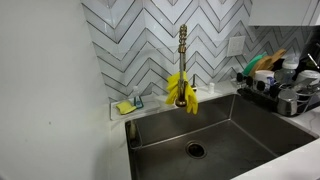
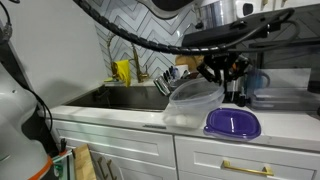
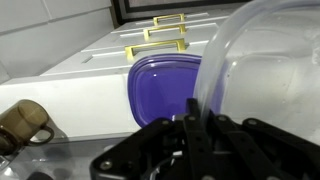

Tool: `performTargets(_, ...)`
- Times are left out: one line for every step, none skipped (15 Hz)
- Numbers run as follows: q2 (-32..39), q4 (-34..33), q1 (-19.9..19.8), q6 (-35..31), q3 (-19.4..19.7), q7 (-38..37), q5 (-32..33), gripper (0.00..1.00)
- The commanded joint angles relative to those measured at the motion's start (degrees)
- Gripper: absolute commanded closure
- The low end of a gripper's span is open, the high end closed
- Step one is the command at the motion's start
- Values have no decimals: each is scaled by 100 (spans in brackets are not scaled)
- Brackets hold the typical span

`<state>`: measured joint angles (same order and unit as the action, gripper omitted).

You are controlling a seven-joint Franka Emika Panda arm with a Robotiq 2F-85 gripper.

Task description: Remove the lid from the container then pour out the contents in the container into sink

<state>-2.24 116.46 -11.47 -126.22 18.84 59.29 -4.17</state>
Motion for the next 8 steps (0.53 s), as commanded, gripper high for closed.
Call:
performTargets(763,-567,-262,-18,-29,116,-726,99)
performTargets(930,-685,-331,-23,-77,76,-884,99)
performTargets(1069,-789,-398,-37,-125,82,-1013,99)
performTargets(1230,-908,-464,-142,-172,112,-1135,99)
performTargets(1384,-1073,-539,-111,-230,172,-1281,99)
performTargets(1508,-1218,-608,-162,-290,221,-1353,99)
performTargets(1630,-1352,-678,-162,-356,287,-1445,99)
performTargets(1752,-1506,-739,-125,-433,353,-1502,99)
